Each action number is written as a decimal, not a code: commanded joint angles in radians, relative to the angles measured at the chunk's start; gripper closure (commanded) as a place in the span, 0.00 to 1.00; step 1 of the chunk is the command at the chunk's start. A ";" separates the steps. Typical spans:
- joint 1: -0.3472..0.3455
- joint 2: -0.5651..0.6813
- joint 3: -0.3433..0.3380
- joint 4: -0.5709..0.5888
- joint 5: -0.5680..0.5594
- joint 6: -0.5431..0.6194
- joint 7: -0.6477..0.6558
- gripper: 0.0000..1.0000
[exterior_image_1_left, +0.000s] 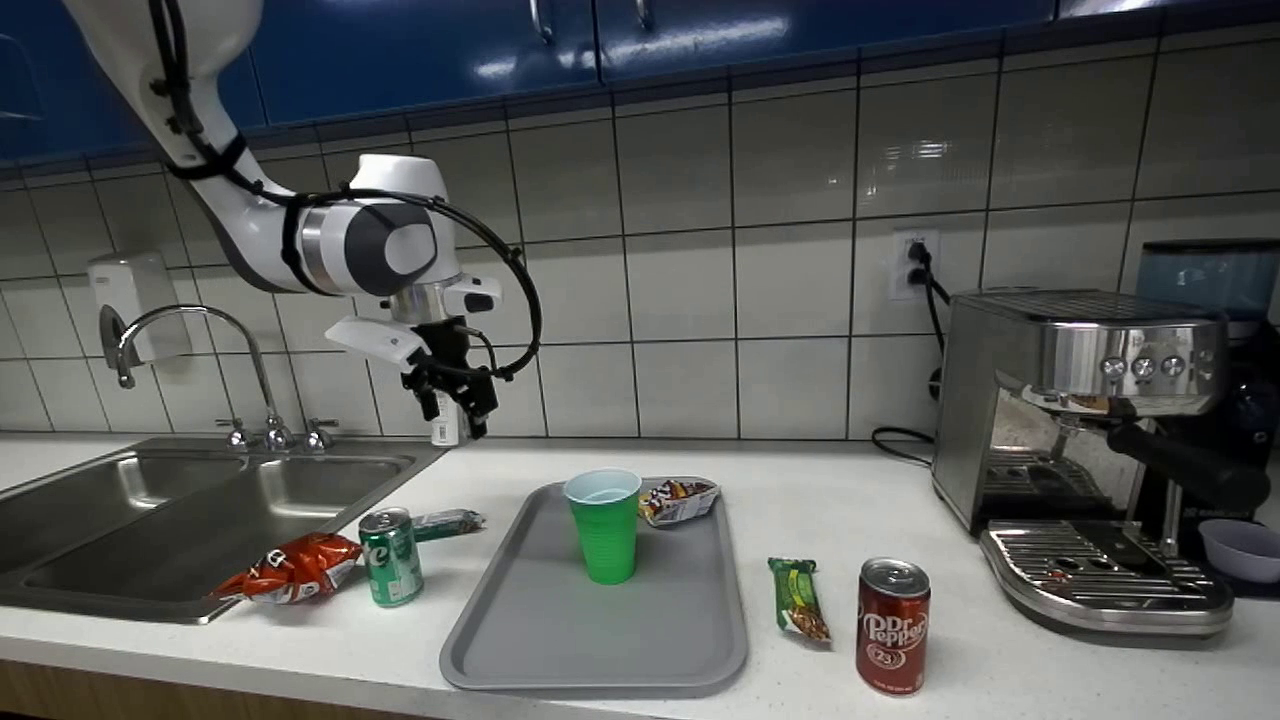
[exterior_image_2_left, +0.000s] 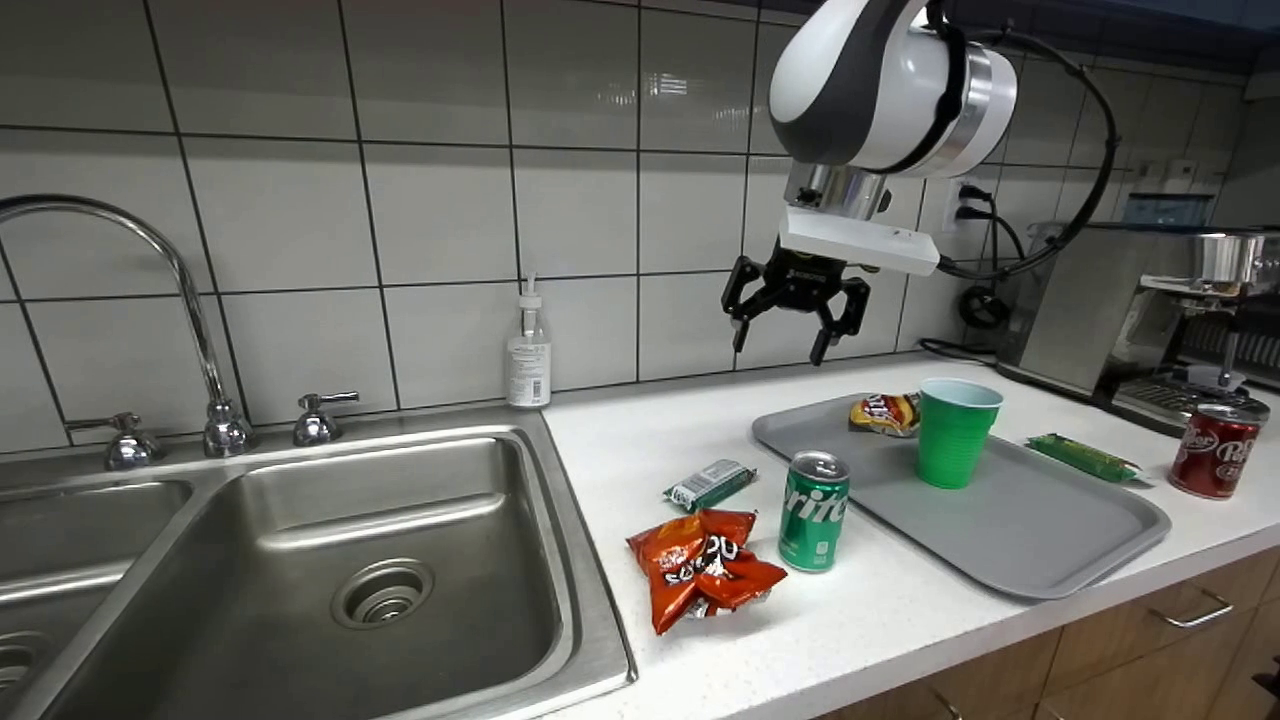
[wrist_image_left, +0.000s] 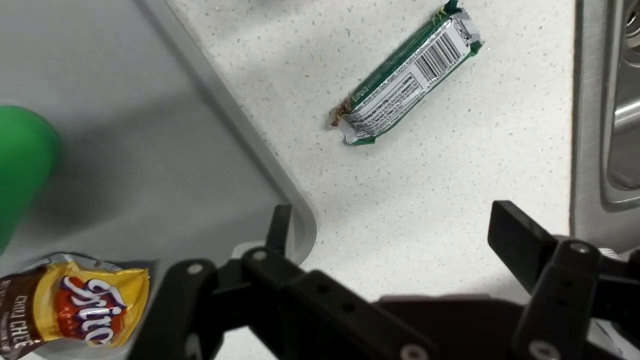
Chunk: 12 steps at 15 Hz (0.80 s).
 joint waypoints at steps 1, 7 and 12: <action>-0.012 -0.001 0.012 0.001 -0.007 -0.003 0.005 0.00; -0.019 0.020 -0.024 0.032 -0.020 0.017 0.073 0.00; -0.038 0.068 -0.074 0.114 -0.026 0.020 0.125 0.00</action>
